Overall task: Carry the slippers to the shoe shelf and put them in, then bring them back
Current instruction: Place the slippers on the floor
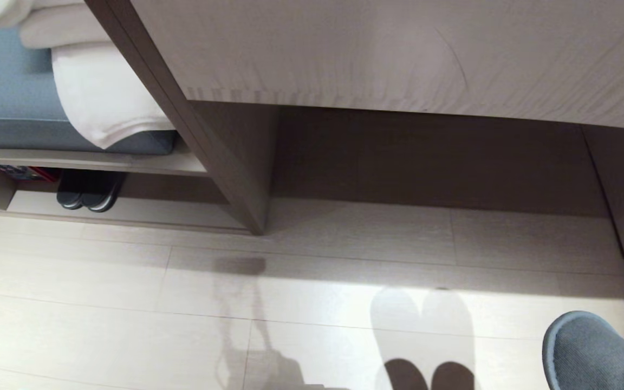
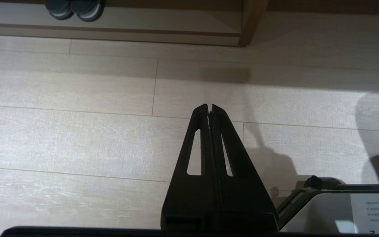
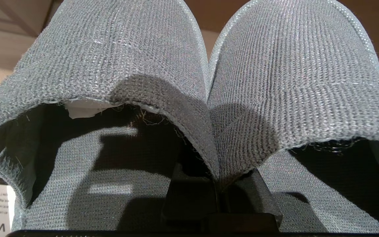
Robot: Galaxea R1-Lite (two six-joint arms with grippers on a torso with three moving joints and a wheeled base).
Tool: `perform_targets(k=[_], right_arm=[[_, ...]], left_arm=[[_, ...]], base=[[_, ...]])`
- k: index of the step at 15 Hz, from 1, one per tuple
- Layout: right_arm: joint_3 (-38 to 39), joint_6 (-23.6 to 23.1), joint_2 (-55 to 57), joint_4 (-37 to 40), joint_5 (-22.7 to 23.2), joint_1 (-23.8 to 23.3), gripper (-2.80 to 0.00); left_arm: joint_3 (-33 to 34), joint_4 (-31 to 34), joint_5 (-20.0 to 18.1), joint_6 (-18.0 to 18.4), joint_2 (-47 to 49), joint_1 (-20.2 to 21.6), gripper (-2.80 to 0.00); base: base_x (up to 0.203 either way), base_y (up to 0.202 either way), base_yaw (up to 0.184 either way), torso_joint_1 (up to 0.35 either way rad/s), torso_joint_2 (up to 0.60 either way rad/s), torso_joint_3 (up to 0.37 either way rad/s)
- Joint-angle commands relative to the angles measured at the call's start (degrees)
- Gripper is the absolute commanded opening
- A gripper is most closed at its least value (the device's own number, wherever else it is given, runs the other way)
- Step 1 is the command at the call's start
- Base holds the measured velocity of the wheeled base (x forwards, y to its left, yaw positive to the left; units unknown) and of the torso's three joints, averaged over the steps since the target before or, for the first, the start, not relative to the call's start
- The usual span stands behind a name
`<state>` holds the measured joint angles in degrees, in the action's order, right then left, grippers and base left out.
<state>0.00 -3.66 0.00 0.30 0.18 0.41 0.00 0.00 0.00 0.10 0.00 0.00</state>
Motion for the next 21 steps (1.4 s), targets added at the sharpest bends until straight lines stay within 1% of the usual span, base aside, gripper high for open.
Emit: perform_targets(k=[1,21], right_arm=[[0.0,-0.03,0.09,0.05,-0.01,0.02,-2.8],[0.0,0.08,0.09,0.01,-0.01,0.02,-2.8]], left_arm=[[0.0,0.0,0.0,-0.01,0.0,0.0,-2.8],[-0.09,0.26,0.0,-0.01,0.0,0.0,-2.8]], base=[[0.0,0.0,0.0,0.003,0.01,-0.202],[0.0,0.0,0.0,0.001,0.0,-0.199]])
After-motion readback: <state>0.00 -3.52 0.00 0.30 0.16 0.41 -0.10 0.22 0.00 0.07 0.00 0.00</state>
